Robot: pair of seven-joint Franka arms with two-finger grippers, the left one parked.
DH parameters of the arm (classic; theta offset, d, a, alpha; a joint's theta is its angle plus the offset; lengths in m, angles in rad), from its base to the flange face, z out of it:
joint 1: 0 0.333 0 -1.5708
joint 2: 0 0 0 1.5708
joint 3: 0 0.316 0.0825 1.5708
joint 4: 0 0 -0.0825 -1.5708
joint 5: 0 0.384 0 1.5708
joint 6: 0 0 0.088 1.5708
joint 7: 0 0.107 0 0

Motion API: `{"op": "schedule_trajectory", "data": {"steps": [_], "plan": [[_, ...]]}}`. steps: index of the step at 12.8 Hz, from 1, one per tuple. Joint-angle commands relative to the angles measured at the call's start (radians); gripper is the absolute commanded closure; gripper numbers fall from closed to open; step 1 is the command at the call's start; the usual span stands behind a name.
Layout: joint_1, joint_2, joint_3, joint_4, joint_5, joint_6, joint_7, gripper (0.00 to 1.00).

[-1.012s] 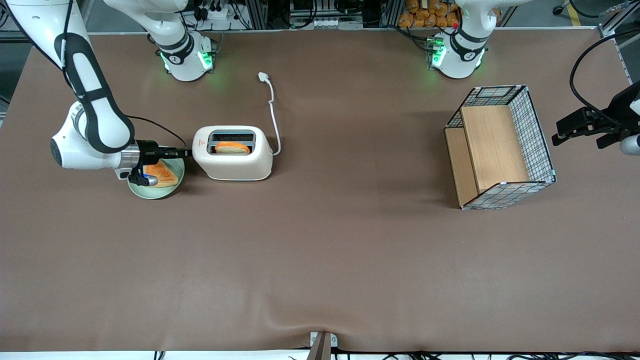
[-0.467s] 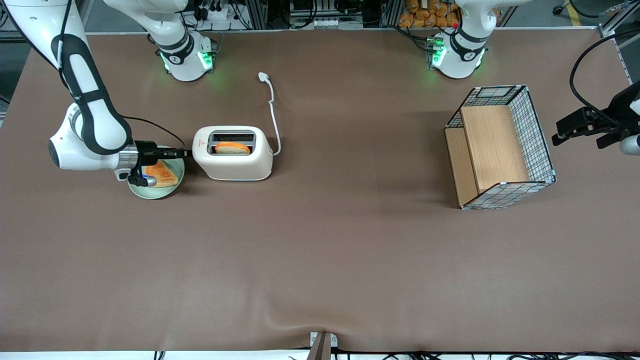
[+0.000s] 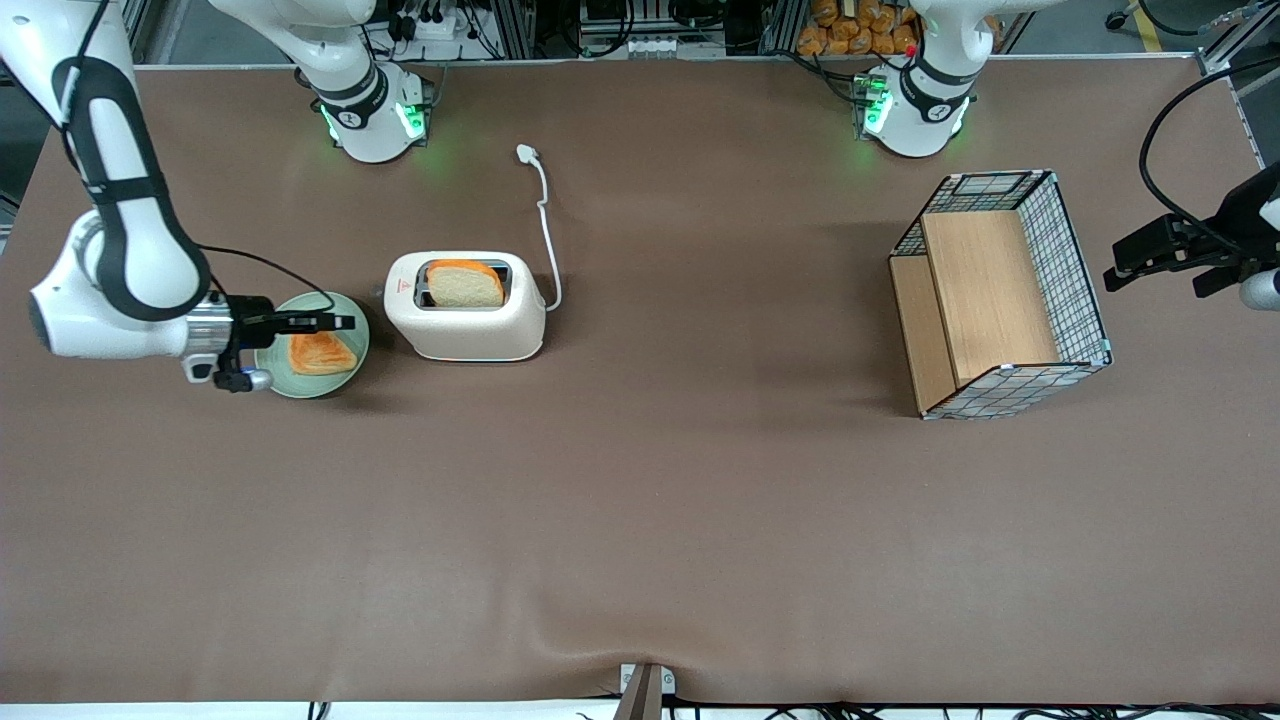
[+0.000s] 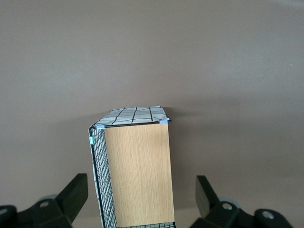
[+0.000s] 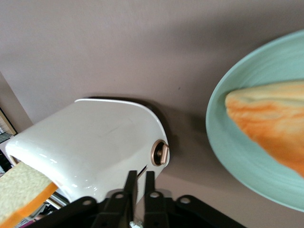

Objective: Press toaster button with right arm
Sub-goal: 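Lift the right gripper up and away from the toaster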

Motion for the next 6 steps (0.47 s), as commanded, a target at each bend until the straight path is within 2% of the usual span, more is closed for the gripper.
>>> {"op": "schedule_trajectory", "data": {"steps": [1,3,6], "plan": [[-0.041,-0.01,0.01,0.045,-0.022,-0.024,-0.01,0.0],[-0.04,-0.033,0.01,0.079,-0.046,-0.024,-0.01,0.0],[-0.032,-0.076,0.011,0.157,-0.168,-0.009,0.018,0.0]]}}
